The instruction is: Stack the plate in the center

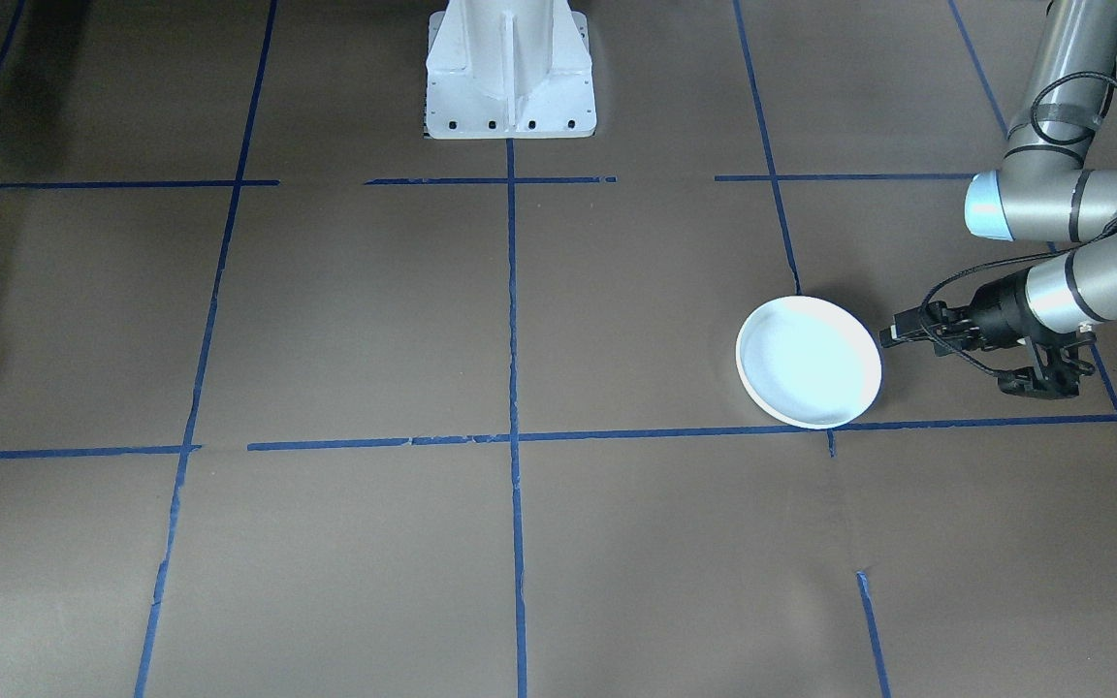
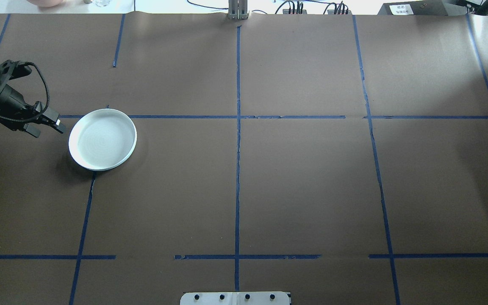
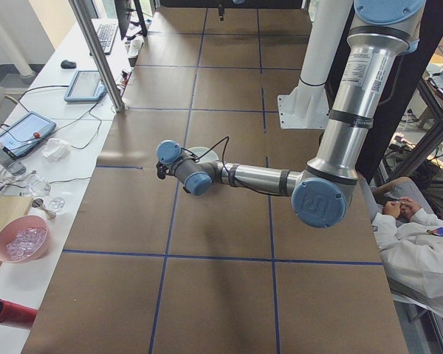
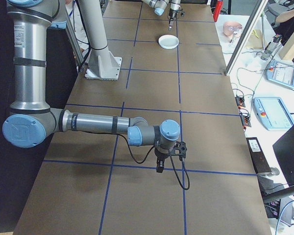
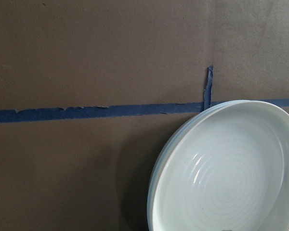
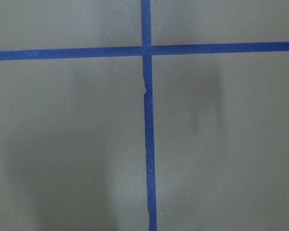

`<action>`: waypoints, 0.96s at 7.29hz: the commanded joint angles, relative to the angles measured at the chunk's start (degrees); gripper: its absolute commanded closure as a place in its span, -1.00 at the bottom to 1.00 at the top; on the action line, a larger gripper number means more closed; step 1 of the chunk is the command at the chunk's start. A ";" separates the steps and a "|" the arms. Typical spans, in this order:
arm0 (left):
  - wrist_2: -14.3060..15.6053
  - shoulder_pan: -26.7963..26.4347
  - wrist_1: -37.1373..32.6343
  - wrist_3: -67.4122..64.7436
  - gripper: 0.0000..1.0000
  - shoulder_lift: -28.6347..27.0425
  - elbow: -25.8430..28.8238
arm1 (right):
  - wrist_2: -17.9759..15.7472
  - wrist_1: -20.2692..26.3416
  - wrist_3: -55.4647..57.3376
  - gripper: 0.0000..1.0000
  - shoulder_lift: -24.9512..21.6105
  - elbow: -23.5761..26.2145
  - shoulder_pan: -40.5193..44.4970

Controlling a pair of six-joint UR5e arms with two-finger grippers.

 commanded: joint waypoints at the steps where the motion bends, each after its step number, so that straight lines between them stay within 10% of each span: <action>1: 3.87 -3.85 1.10 7.01 -0.98 2.23 -0.42 | 0.00 0.00 0.00 -1.00 0.00 0.09 -0.09; 7: 11.87 -26.60 30.83 45.49 -1.00 4.00 0.28 | 0.00 0.00 0.00 -1.00 0.00 0.09 0.00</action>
